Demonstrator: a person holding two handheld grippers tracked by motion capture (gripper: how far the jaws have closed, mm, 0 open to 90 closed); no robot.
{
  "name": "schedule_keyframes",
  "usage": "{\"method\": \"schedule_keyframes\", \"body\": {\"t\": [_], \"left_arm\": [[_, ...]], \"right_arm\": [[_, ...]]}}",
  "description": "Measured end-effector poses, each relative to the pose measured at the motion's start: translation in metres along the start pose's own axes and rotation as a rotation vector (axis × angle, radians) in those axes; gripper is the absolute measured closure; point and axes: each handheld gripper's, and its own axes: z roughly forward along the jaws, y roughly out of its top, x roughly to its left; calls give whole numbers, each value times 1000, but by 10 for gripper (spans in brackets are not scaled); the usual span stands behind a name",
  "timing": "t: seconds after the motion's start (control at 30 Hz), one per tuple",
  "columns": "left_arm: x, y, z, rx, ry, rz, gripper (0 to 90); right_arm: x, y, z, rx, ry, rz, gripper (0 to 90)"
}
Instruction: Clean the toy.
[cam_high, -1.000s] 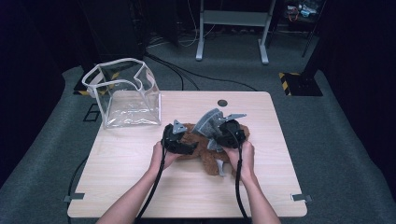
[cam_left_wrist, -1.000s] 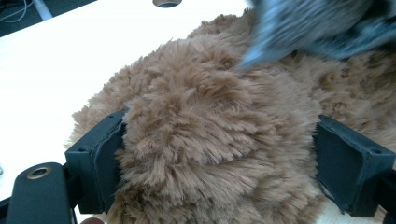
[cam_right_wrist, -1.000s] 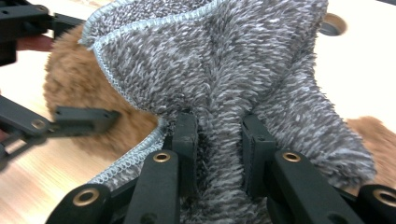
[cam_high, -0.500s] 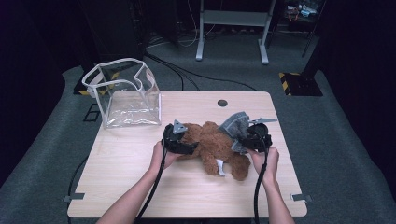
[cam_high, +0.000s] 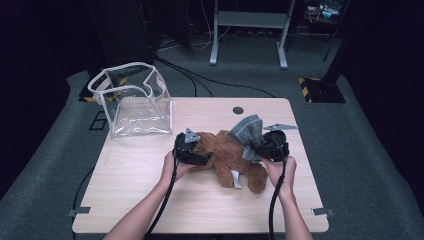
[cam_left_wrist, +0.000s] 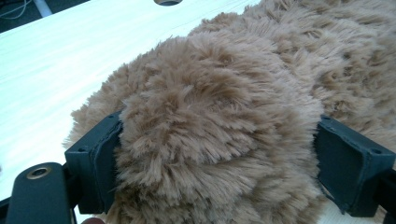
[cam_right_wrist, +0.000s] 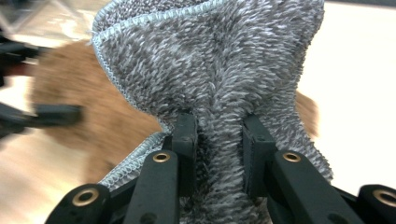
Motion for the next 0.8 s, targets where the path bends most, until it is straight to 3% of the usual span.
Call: {"method": "schedule_keyframes", "body": {"t": [0.17, 0.27, 0.37, 0.5, 0.8], "left_arm": [[0, 0, -1, 2, -1, 2, 132], [0, -1, -1, 0, -3, -2, 132], [0, -1, -1, -3, -4, -4, 133], [1, -1, -1, -4, -7, 0, 134], [0, 0, 0, -10, -9, 3, 133]], "right_arm": [[38, 14, 24, 28, 48, -84, 713], [56, 15, 43, 65, 69, -97, 711], [66, 11, 54, 100, 27, -141, 712], [55, 6, 45, 89, 0, -130, 712], [-2, -18, 14, 75, -56, -22, 712]]}}
